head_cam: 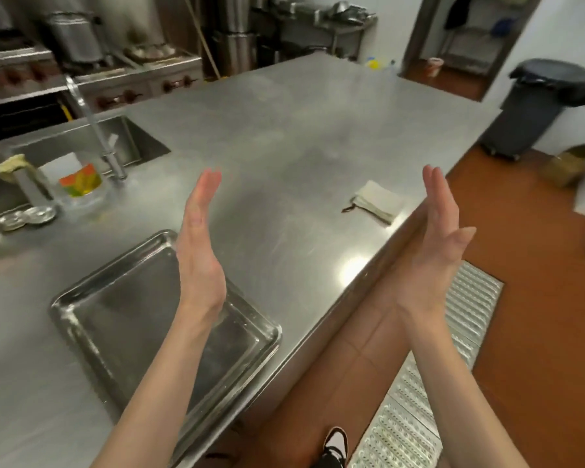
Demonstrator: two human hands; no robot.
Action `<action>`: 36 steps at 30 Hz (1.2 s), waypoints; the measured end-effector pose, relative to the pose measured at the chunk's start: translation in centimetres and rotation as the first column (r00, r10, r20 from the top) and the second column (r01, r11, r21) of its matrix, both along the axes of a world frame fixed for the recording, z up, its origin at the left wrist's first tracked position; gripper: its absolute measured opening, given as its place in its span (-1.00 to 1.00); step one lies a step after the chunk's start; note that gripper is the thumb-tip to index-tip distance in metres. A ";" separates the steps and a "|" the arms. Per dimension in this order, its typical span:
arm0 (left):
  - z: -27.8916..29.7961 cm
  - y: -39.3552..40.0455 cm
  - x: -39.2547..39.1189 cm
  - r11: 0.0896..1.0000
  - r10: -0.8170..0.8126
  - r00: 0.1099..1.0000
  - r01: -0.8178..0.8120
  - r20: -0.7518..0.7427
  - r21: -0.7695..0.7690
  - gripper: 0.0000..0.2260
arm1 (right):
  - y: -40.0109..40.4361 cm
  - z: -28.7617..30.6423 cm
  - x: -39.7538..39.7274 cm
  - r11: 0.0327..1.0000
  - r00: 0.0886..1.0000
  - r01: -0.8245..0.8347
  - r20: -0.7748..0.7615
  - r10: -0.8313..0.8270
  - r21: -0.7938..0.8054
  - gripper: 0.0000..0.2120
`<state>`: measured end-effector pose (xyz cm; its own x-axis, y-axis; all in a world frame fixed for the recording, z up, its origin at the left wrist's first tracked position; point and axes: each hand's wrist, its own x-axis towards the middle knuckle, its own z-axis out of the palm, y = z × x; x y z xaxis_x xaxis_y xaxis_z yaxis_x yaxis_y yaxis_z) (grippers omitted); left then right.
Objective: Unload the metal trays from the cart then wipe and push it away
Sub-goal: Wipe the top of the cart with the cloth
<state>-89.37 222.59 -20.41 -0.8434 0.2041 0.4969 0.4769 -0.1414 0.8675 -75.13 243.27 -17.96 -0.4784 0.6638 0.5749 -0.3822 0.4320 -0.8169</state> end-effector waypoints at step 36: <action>-2.2 50.8 -1.8 0.920 -0.393 0.915 0.392 0.087 0.031 -0.50 | 42.0 -3.6 3.0 0.932 0.923 0.355 0.184 -0.338 -0.072 -0.26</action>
<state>-91.17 273.39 -22.60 -0.7380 0.5221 0.4275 0.3009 -0.3123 0.9011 -72.17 285.31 -21.59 -0.2902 0.8560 0.4277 -0.0793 0.4239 -0.9022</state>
